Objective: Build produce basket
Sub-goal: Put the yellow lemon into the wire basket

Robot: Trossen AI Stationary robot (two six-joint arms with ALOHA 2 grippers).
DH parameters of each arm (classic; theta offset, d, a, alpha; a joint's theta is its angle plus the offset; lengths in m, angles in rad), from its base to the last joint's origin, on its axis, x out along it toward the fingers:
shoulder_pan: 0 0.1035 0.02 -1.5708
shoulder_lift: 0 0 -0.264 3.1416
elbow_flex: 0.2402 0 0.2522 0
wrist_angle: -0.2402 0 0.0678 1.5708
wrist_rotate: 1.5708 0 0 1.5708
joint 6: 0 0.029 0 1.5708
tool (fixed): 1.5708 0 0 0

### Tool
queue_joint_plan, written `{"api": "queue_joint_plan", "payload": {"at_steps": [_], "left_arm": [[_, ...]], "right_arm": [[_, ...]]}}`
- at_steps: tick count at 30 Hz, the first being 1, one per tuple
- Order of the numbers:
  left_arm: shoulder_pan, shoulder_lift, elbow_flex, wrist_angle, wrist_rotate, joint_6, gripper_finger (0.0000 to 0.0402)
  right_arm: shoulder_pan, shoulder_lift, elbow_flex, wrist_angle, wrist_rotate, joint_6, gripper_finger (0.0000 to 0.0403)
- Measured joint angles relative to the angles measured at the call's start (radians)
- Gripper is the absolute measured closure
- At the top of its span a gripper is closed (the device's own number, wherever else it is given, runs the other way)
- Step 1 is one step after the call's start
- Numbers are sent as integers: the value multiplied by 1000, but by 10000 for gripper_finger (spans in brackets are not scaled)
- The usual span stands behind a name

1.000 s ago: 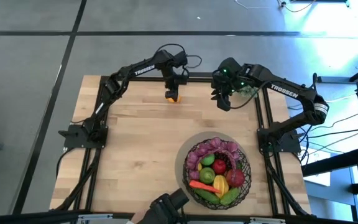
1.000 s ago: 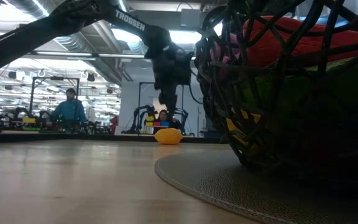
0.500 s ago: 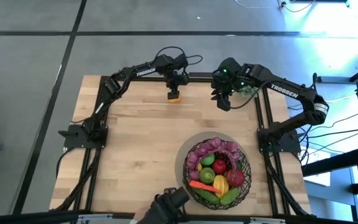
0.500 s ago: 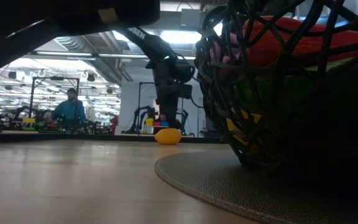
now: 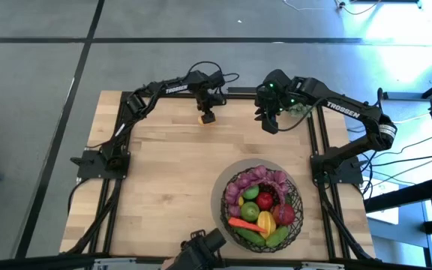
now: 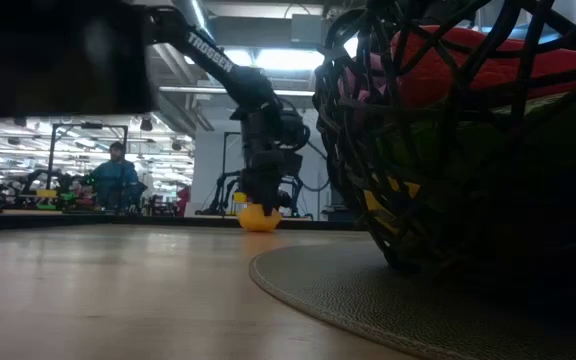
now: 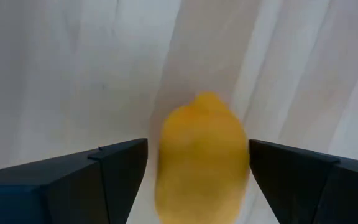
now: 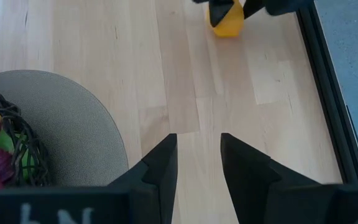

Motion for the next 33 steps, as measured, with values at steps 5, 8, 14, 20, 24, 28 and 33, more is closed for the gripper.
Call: {"api": "queue_joint_plan", "payload": {"at_steps": [5, 8, 14, 20, 24, 28, 33], "left_arm": [[-9, 0, -59, 50, 5, -10, 137], [-16, 0, -65, 55, 4, -4, 137], [-20, 0, -65, 54, 4, 18, 137], [-31, 0, -65, 57, -57, 12, 146], [-45, 0, -65, 57, -128, 19, 164], [-54, -1, -65, 57, -141, 19, 192], [-63, -4, -65, 50, -145, 20, 215]], "right_arm": [[0, 0, 0, 0, 0, 0, 285], [0, 0, 0, 0, 0, 0, 285], [0, 0, 0, 0, 0, 0, 285], [0, 0, 0, 0, 0, 0, 285], [0, 0, 0, 0, 0, 0, 285], [0, 0, 0, 0, 0, 0, 285], [0, 0, 0, 0, 0, 0, 285]]}}
